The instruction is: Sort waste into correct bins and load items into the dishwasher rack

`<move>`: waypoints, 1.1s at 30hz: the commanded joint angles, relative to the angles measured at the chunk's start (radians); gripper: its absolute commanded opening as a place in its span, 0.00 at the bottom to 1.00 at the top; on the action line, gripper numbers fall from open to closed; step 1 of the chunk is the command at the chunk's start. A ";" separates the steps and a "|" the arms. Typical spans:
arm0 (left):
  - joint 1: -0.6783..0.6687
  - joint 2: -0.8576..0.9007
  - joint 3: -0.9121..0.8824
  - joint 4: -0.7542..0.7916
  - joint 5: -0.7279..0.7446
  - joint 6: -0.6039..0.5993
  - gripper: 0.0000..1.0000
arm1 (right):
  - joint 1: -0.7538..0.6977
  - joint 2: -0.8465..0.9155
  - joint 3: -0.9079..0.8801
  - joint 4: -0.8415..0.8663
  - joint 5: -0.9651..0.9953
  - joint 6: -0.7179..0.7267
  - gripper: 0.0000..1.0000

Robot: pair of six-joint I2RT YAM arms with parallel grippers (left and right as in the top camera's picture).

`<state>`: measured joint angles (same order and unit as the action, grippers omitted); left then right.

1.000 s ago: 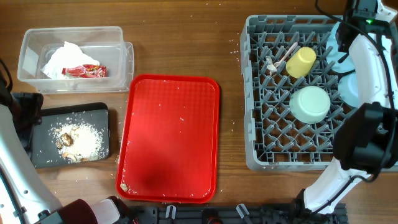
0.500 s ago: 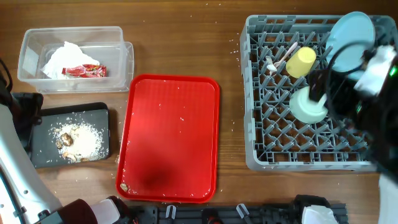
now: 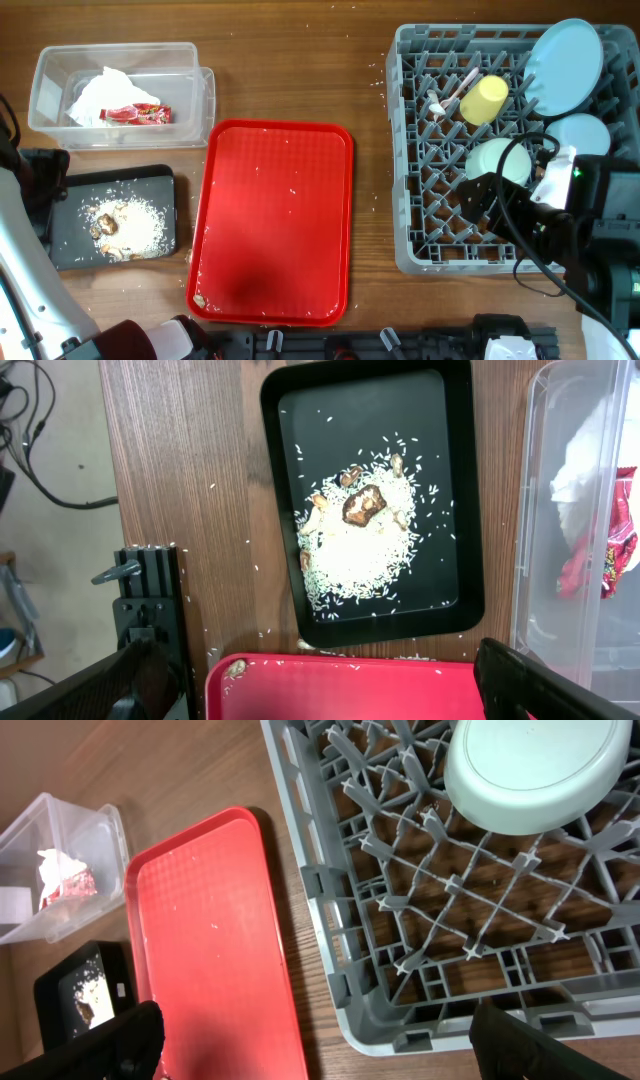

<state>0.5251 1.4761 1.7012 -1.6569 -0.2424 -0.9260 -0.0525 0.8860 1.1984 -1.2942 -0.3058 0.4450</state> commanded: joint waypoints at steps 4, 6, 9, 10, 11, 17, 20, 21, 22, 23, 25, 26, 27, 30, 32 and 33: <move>0.006 -0.006 0.006 0.000 -0.019 0.005 1.00 | 0.006 0.054 0.000 -0.005 0.020 -0.006 1.00; 0.006 -0.006 0.006 0.000 -0.019 0.005 1.00 | 0.006 0.059 0.000 0.007 0.021 -0.076 1.00; 0.006 -0.006 0.006 0.000 -0.019 0.005 1.00 | 0.006 0.032 -0.029 0.149 0.020 -0.188 1.00; 0.006 -0.006 0.006 0.000 -0.019 0.005 1.00 | 0.006 -0.026 -0.079 0.269 0.010 -0.192 1.00; 0.006 -0.006 0.006 0.000 -0.019 0.005 1.00 | 0.006 -0.081 -0.137 0.350 -0.008 -0.197 1.00; 0.006 -0.006 0.006 0.000 -0.019 0.005 1.00 | 0.006 -0.460 -0.718 0.984 -0.070 -0.233 1.00; 0.006 -0.006 0.006 0.000 -0.019 0.005 1.00 | 0.006 -0.573 -0.927 1.257 -0.130 -0.225 1.00; 0.006 -0.006 0.006 0.000 -0.019 0.005 1.00 | 0.006 -0.598 -0.959 1.295 -0.129 -0.225 1.00; 0.006 -0.006 0.006 0.000 -0.019 0.005 1.00 | 0.006 -0.618 -0.986 1.329 -0.129 -0.225 1.00; 0.006 -0.006 0.006 0.000 -0.019 0.005 1.00 | 0.006 -0.642 -1.015 1.366 -0.123 -0.225 1.00; 0.006 -0.006 0.006 0.000 -0.019 0.005 1.00 | 0.006 -0.692 -1.069 1.434 -0.121 -0.234 1.00; 0.006 -0.006 0.006 0.000 -0.019 0.005 1.00 | 0.006 -0.713 -1.089 1.450 -0.112 -0.235 1.00; 0.006 -0.006 0.006 0.000 -0.019 0.005 1.00 | 0.006 -0.729 -1.102 1.456 -0.104 -0.236 1.00; 0.006 -0.006 0.006 0.000 -0.019 0.005 1.00 | 0.006 -0.768 -1.133 1.482 -0.084 -0.236 1.00; 0.006 -0.006 0.006 0.000 -0.019 0.005 1.00 | 0.006 -0.809 -1.192 1.568 -0.083 -0.236 1.00; 0.006 -0.006 0.006 0.000 -0.019 0.005 1.00 | 0.006 -0.821 -1.194 1.557 -0.076 -0.235 1.00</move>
<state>0.5251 1.4761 1.7012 -1.6577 -0.2424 -0.9257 -0.0502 0.1104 0.0395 0.2485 -0.3988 0.2203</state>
